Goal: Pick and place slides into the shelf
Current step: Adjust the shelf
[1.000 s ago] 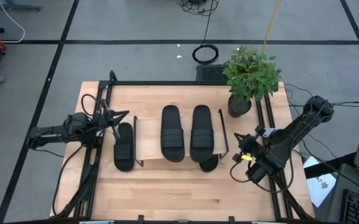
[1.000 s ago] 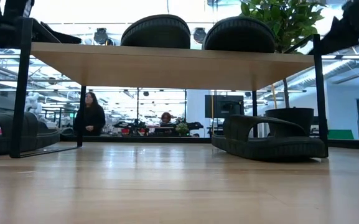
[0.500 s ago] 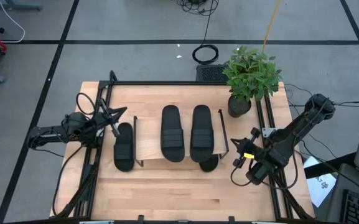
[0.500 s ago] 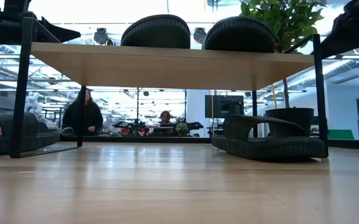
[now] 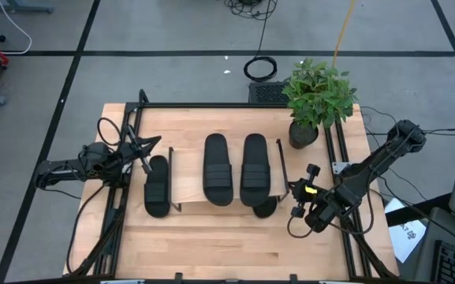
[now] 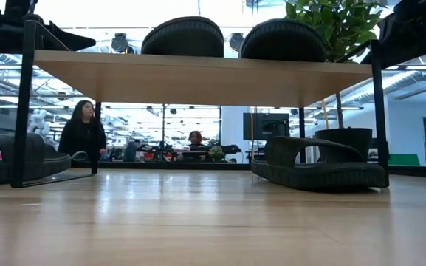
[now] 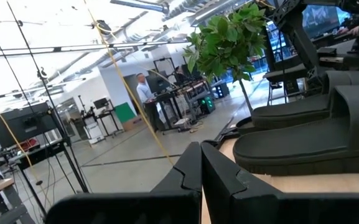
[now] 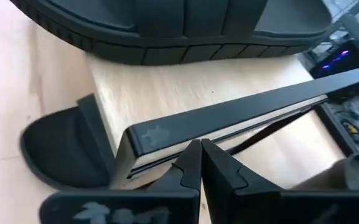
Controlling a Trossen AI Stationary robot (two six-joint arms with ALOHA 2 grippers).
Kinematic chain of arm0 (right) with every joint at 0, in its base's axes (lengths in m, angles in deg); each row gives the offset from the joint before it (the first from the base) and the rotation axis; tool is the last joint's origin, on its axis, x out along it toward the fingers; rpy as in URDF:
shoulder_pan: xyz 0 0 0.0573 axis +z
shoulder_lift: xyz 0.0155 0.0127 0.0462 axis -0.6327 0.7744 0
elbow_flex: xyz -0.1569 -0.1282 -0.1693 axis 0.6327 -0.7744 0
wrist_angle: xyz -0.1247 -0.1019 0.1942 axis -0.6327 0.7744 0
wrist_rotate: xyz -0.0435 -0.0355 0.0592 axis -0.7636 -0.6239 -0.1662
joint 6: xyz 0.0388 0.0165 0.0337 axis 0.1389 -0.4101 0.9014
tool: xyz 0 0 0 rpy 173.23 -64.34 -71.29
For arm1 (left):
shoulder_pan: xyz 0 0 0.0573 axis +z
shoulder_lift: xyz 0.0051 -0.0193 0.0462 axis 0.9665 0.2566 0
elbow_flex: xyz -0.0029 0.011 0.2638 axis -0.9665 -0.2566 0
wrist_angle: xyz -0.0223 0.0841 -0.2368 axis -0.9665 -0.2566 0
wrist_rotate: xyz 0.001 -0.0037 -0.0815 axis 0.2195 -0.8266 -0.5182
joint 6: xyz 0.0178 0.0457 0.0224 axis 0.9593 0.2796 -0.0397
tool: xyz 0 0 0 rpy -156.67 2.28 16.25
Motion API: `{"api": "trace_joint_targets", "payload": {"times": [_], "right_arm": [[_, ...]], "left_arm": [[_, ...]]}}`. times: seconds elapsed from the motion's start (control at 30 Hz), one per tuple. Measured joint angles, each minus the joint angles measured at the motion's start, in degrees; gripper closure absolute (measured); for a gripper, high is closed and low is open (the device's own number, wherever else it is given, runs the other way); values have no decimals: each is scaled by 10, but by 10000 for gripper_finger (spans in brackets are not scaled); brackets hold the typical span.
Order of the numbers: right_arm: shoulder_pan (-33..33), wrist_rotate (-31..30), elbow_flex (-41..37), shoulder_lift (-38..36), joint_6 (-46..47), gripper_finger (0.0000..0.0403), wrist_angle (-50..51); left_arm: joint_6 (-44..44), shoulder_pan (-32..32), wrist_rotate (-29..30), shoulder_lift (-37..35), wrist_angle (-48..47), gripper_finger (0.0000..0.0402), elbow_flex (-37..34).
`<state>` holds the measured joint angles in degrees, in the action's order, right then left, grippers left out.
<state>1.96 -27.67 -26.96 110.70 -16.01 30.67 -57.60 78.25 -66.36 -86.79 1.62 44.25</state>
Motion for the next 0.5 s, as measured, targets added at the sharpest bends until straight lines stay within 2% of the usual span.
{"api": "trace_joint_targets", "payload": {"times": [0.5], "right_arm": [[38,8,0,0,-24,403,-69]], "left_arm": [[2,0,5,0,-5,396,0]]}}
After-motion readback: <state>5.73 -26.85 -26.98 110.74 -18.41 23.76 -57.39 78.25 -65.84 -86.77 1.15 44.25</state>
